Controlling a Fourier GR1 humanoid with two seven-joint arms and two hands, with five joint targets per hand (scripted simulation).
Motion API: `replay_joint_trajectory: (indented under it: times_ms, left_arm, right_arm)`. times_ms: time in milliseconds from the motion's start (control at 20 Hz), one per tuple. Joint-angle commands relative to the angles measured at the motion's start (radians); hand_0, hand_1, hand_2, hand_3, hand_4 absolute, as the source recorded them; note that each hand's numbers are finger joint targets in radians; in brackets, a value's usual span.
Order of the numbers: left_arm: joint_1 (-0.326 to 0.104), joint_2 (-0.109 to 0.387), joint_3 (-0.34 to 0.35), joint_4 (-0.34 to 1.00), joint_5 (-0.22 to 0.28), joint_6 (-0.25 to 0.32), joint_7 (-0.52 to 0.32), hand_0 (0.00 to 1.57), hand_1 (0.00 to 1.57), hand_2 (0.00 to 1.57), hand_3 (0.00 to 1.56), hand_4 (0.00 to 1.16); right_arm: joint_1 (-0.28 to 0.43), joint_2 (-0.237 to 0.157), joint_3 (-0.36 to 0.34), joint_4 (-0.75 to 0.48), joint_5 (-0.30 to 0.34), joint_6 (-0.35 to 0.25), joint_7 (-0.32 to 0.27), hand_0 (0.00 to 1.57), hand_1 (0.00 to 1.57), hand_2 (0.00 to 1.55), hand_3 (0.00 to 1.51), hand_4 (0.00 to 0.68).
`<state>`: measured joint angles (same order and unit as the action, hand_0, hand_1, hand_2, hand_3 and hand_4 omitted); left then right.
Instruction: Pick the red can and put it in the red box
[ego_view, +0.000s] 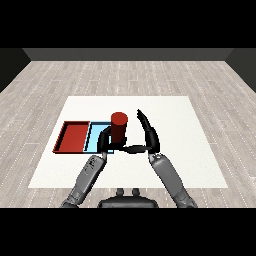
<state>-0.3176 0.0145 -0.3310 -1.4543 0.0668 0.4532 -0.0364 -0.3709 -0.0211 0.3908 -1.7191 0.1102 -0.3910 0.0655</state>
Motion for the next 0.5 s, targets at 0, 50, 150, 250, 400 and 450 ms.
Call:
replay_joint_trajectory:
  times_ms: [0,50,150,250,400,450]
  left_arm:
    - [-0.021,-0.013,0.037,0.033,-0.024,-0.008,-0.008,1.57,1.57,1.57,1.49,1.12]
    - [-0.011,0.034,0.093,0.042,0.007,-0.031,-0.021,1.57,1.57,1.57,1.49,1.12]
    - [0.066,0.036,0.048,-0.019,-0.030,-0.013,-0.027,1.57,1.57,1.57,1.48,1.12]
    - [0.003,0.090,0.159,0.047,0.029,-0.067,-0.058,1.57,1.57,1.57,1.47,1.12]
    - [0.018,0.141,0.178,0.026,-0.026,-0.028,0.001,1.57,1.57,1.57,1.49,1.13]
    - [-0.031,0.101,0.172,0.078,-0.054,0.009,-0.014,1.57,1.57,1.57,1.49,1.12]
  right_arm:
    - [0.075,-0.021,-0.049,-0.125,-0.045,0.047,0.015,0.00,0.00,0.00,0.00,0.000]
    - [0.035,-0.004,-0.059,-0.131,-0.031,0.020,0.043,0.00,0.00,0.00,0.00,0.000]
    - [0.123,-0.078,-0.142,-0.174,-0.136,0.105,-0.033,0.00,0.00,0.00,0.00,0.000]
    - [0.226,-0.132,-0.144,-0.298,-0.135,0.111,0.005,0.00,0.00,0.00,0.00,0.000]
    - [0.322,-0.108,-0.156,-0.268,-0.141,0.099,-0.091,0.00,0.00,0.00,0.00,0.000]
    - [0.359,-0.113,-0.201,-0.286,-0.169,0.096,-0.117,0.00,0.00,0.00,0.00,0.000]
